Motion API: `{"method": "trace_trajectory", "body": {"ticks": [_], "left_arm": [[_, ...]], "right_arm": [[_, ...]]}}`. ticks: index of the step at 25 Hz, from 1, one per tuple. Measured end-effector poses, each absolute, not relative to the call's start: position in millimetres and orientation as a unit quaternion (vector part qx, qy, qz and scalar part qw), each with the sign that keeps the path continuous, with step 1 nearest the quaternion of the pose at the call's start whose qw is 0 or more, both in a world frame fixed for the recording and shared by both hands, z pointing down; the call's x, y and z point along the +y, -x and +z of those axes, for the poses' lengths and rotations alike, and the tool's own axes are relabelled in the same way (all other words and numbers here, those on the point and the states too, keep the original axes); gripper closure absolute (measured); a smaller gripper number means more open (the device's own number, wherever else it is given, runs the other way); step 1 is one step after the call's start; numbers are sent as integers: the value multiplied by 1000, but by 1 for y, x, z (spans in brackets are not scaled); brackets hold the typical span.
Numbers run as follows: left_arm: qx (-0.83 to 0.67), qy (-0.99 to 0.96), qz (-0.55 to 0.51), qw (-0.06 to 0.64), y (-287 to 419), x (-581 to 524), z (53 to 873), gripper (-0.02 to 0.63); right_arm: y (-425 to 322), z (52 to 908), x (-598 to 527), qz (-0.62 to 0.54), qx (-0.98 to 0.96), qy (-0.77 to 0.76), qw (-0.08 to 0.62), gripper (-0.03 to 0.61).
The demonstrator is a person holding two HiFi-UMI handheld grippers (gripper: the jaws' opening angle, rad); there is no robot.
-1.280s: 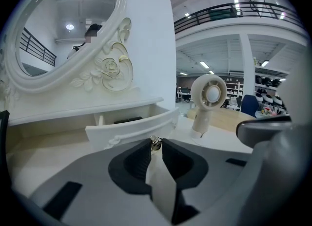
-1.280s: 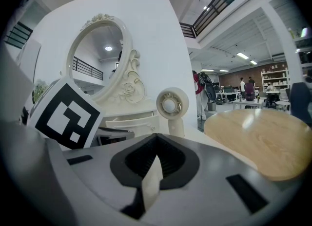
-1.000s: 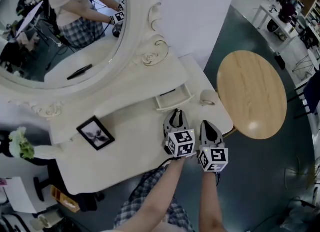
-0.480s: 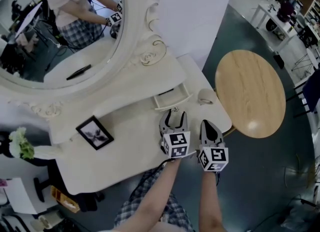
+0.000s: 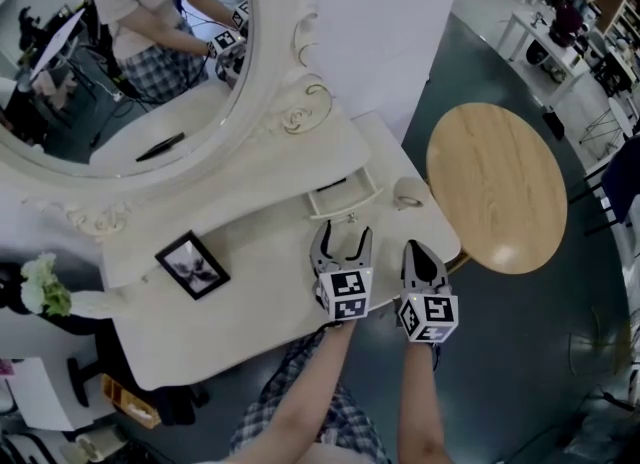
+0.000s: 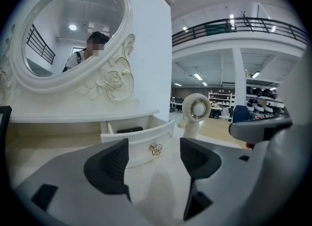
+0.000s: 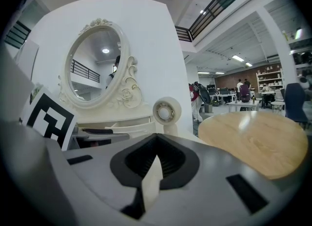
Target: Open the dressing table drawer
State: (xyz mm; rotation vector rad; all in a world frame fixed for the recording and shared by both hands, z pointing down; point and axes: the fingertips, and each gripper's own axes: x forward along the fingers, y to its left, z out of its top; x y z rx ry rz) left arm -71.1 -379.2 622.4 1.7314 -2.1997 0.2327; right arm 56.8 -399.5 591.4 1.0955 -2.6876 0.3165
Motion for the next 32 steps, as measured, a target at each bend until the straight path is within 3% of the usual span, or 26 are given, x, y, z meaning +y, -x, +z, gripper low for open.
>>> {"method": "trace_trajectory", "body": {"ticks": [6, 15, 24, 32], "left_arm": [[-758, -634, 63, 141, 75, -363, 577, 299], [-711, -698, 26, 80, 92, -317, 476, 560], [-697, -716, -9, 48, 131, -283, 417, 588], [-701, -712, -19, 36, 148, -274, 398, 588]], "right_arm": [[-65, 570, -391, 105, -911, -386, 103, 563], [-103, 487, -381, 74, -897, -432, 52, 563], [-153, 407, -366, 21, -877, -480, 6, 563], [-204, 393, -353, 14, -845, -534, -11, 563]]}}
